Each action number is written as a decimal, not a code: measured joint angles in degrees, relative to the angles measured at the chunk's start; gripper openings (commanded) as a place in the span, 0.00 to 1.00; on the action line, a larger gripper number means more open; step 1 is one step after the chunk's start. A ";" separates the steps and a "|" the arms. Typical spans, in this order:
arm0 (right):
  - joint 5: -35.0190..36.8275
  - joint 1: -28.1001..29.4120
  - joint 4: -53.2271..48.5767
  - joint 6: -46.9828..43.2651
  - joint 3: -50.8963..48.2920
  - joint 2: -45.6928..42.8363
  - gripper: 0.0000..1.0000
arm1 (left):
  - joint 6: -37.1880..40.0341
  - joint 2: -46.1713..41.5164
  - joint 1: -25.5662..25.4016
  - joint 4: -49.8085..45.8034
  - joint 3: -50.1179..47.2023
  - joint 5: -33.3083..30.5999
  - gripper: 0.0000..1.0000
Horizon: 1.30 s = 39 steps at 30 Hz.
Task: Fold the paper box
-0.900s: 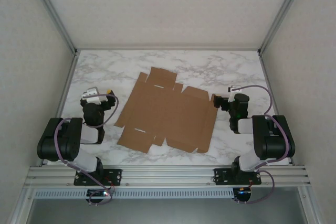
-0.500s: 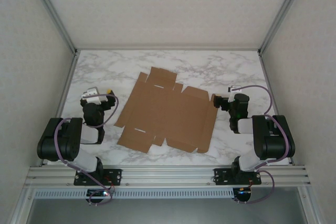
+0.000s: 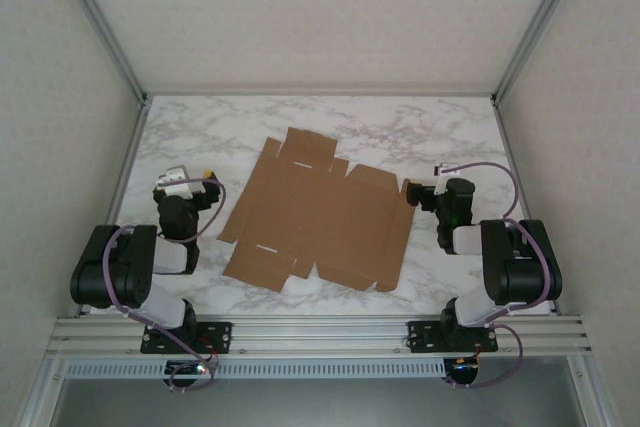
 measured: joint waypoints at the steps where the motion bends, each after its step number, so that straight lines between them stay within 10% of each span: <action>1: -0.50 0.09 -3.50 -0.13 1.20 -0.98 0.99 | 0.00 -1.53 -0.50 -3.96 1.29 -1.01 0.99; 8: -1.38 5.68 -21.27 -0.22 14.36 -20.28 0.99 | -1.79 -16.17 -11.54 -26.47 17.42 -13.05 0.99; 15: 3.69 15.34 -44.37 5.79 40.61 -25.31 0.99 | -3.15 -27.65 -21.40 -39.12 30.99 -10.67 0.99; 21: 6.80 10.73 -60.28 14.38 55.65 -19.71 0.99 | -13.33 -22.80 -20.46 -54.97 45.11 -15.06 0.99; 39: -16.68 15.82 -74.44 4.39 77.57 26.75 0.79 | -42.16 -8.02 -21.42 -64.74 31.08 10.23 0.75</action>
